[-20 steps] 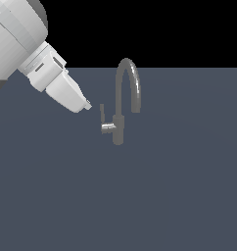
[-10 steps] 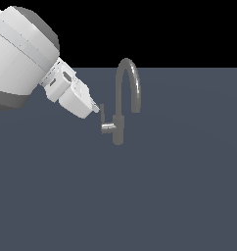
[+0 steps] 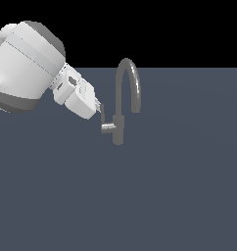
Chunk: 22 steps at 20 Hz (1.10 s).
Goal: Turn on the faucet by rotating a designated handle.
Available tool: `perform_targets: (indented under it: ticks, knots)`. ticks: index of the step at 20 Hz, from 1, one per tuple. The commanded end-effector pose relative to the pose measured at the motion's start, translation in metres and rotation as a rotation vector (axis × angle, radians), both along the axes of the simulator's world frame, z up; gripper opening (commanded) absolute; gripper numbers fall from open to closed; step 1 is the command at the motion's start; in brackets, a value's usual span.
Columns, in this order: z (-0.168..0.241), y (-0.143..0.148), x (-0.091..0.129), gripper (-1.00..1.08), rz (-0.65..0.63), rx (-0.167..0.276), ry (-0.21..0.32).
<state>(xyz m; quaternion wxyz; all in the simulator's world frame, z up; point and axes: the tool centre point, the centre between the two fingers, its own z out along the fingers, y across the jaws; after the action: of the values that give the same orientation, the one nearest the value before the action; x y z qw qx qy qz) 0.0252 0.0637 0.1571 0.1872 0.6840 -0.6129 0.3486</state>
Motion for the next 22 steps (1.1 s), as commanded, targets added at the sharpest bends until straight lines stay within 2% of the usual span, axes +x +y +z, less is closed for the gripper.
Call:
perform_targets:
  ticks: [1, 7, 22]
  knots:
    - [0.0, 0.0, 0.002, -1.0, -0.004, -0.001, -0.003]
    - [0.001, 0.0, 0.001, -1.0, -0.003, -0.001, -0.003]
    - [0.01, -0.01, -0.035, -1.0, -0.003, -0.001, -0.003]
